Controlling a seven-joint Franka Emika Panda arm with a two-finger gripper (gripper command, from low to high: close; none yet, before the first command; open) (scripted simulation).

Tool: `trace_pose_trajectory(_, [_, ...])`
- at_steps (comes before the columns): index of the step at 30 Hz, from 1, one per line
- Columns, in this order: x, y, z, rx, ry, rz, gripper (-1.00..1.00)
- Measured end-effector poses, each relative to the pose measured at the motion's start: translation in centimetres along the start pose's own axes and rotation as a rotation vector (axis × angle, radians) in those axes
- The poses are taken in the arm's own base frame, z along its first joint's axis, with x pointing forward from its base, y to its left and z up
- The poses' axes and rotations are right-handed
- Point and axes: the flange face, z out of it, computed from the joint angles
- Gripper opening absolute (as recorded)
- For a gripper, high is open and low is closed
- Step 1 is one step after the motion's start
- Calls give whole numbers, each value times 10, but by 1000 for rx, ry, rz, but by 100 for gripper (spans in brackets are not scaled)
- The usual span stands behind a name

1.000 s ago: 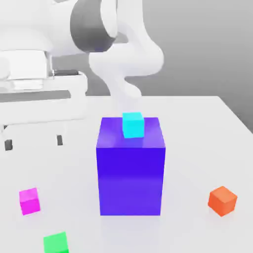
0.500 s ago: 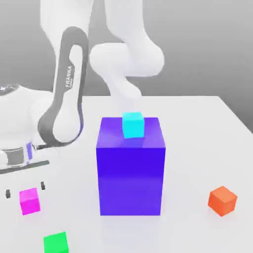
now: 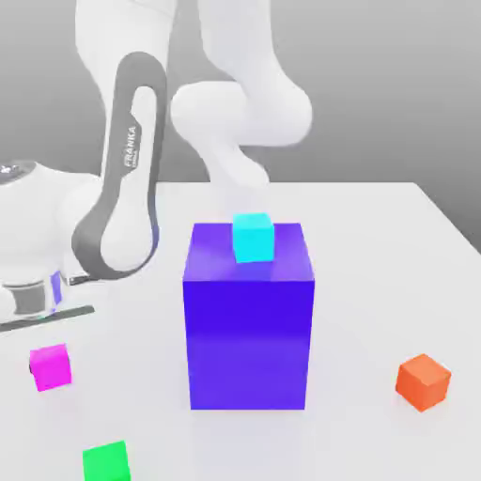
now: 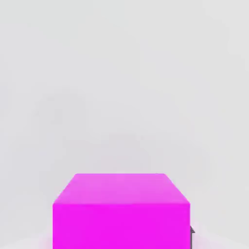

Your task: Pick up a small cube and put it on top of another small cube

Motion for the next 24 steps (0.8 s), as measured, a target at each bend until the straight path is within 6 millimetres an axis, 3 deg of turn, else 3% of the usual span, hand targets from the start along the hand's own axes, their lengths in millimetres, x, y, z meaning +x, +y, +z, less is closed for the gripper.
trace_pose_trajectory(7, [46,-55,-21,2,-8,-310,-100])
trace_pose_trajectory(15, [92,-144,-51,1,-3,-713,-100])
trace_pose_trajectory(17, [97,-158,-42,-1,0,-768,-100])
trace_pose_trajectory(20, [99,-162,-4,-1,1,-784,-100])
trace_pose_trajectory(21, [99,-161,5,-1,0,-784,100])
trace_pose_trajectory(24, [99,-161,5,-1,0,-784,100])
